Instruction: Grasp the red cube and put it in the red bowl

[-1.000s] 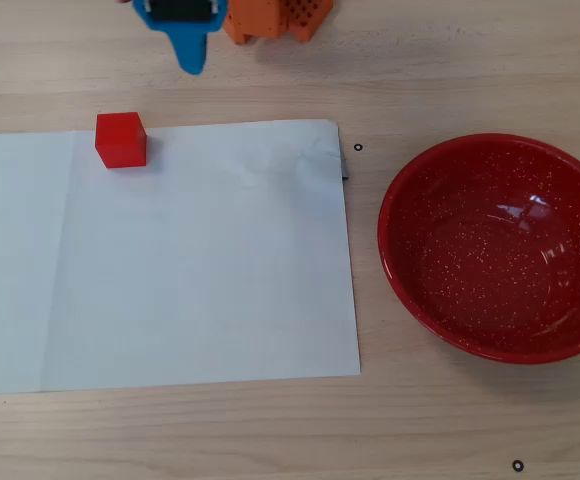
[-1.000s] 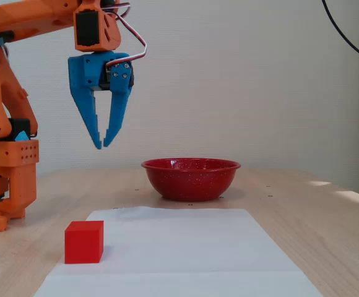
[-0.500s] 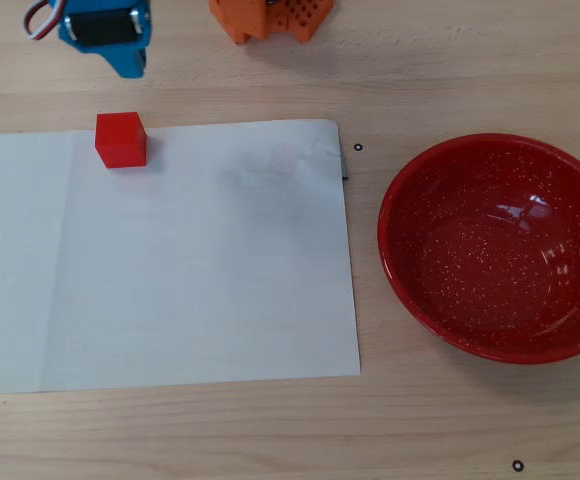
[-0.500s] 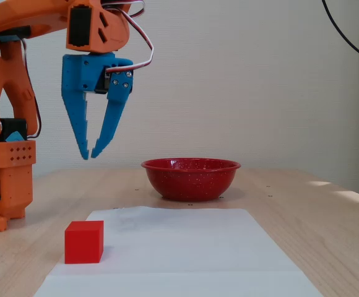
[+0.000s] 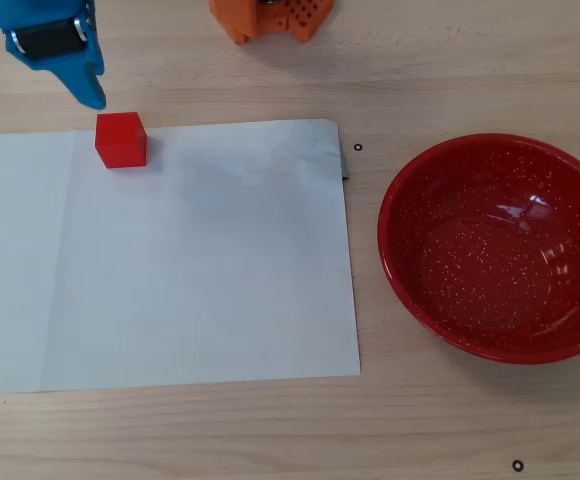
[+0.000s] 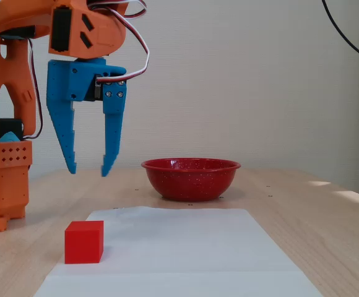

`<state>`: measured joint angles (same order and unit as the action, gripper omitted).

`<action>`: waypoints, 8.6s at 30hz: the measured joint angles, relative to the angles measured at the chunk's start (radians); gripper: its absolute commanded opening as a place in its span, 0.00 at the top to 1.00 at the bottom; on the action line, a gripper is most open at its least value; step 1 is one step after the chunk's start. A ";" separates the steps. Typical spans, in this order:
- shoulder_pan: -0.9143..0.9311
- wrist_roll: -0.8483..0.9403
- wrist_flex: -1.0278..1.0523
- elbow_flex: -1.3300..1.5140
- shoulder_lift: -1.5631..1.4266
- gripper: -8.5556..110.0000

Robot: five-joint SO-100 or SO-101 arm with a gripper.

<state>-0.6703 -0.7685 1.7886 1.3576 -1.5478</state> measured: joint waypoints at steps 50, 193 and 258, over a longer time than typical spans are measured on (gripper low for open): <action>-0.117 -0.081 -0.308 0.397 -0.002 0.52; 1.255 0.951 -0.439 -0.058 0.026 0.62; 0.735 0.923 -1.112 1.327 -1.232 0.93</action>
<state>0.0644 0.1549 0.6765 2.6845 -2.7796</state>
